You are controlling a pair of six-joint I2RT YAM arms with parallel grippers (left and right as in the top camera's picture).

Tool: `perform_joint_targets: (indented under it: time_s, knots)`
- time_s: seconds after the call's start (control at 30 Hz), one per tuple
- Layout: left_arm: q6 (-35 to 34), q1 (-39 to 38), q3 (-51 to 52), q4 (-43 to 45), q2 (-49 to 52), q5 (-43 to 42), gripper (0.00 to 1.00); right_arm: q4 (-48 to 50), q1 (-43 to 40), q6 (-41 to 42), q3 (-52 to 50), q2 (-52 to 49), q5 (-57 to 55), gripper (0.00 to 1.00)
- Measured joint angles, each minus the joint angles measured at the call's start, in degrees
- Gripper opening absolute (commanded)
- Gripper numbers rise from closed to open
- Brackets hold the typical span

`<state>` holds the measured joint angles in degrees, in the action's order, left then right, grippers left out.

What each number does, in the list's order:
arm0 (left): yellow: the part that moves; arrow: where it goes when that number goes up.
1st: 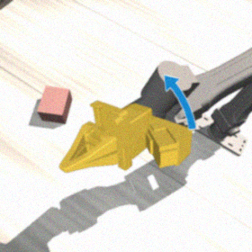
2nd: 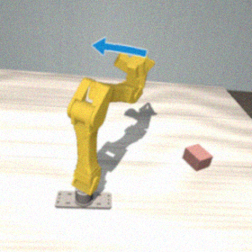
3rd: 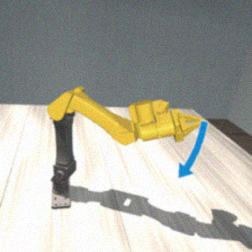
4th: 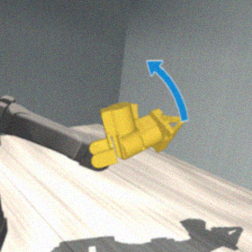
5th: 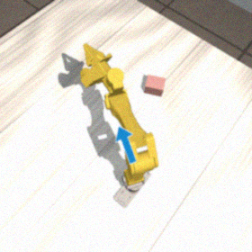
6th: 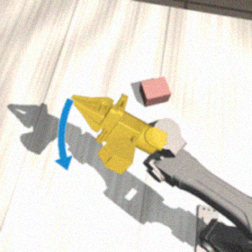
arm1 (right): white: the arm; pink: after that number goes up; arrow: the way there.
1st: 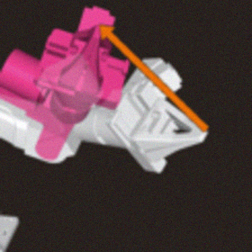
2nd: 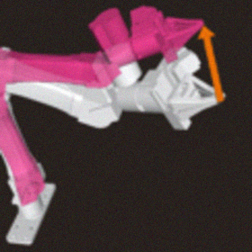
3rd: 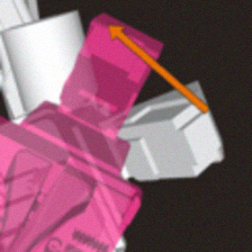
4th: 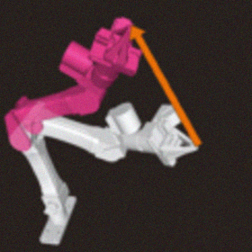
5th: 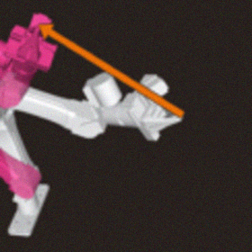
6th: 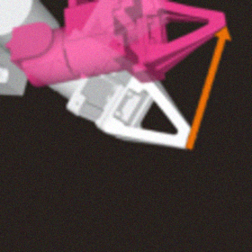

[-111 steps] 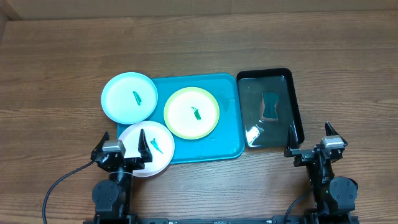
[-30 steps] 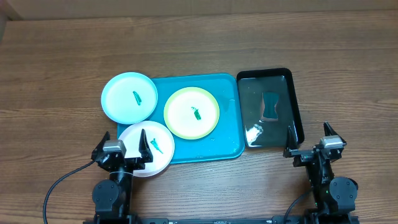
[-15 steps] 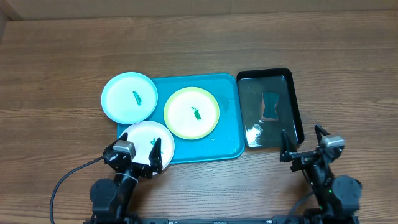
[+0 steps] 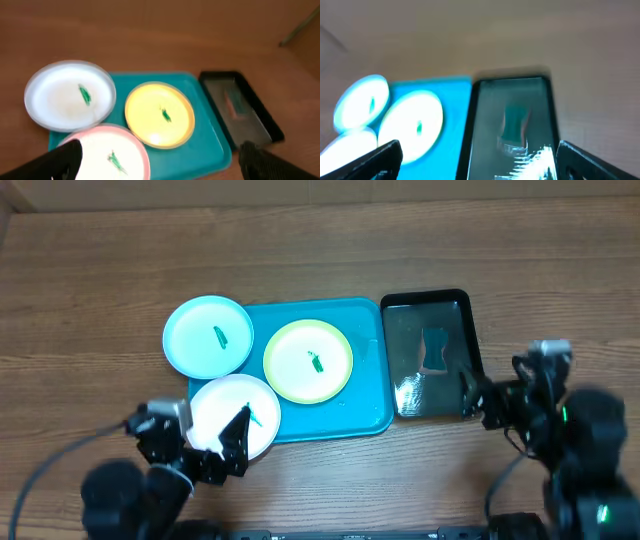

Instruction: Clean dirty plates on tray and stack at the side

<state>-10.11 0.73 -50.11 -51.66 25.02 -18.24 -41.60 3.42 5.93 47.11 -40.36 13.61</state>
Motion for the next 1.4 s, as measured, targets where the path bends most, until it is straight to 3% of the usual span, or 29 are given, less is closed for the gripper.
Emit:
perform_joint_targets:
  time_s: [0.23,0.33,0.43,0.6,0.8,1.03,1.17,1.23,1.33,1.4]
  knots:
    - [1.09,0.0,-17.44,-19.67,24.85,-3.74,1.0,-15.91,0.0,0.02,18.49,-28.22,2.51,1.0]
    - [0.81,0.0,-19.85,-21.92,32.7,-10.21,1.0,-17.44,0.0,0.07,20.57,-36.3,4.98,1.0]
    - [0.63,0.0,-19.91,-23.12,37.99,-14.78,1.0,-18.16,0.0,0.09,20.61,-41.7,7.67,0.94]
    - [-0.57,-0.02,-19.91,-22.29,41.42,-15.19,1.0,-17.59,0.0,0.13,20.61,-45.88,9.77,0.82]
    - [-6.54,-4.17,-19.93,-20.87,41.11,-5.79,1.0,-15.63,0.0,0.04,20.63,-45.97,8.04,0.76]
    - [-15.15,-15.82,-19.89,-16.2,41.11,11.02,1.0,-12.52,0.11,0.07,20.63,-45.97,5.25,0.72]
    - [-17.09,-20.92,-19.78,-12.52,41.51,17.81,0.65,-10.71,0.66,0.04,20.63,-45.97,2.95,0.72]
    - [-17.62,-21.57,-19.76,-11.17,42.58,19.47,0.54,-9.64,1.27,0.04,20.63,-45.97,1.79,0.72]
    - [-18.03,-21.66,-19.76,-9.94,45.66,20.83,0.62,-8.59,2.03,0.02,20.63,-45.97,0.11,0.73]
    - [-18.4,-21.66,-19.74,-9.44,48.35,21.38,0.64,-8.22,2.56,0.09,20.63,-46.05,-1.09,0.68]
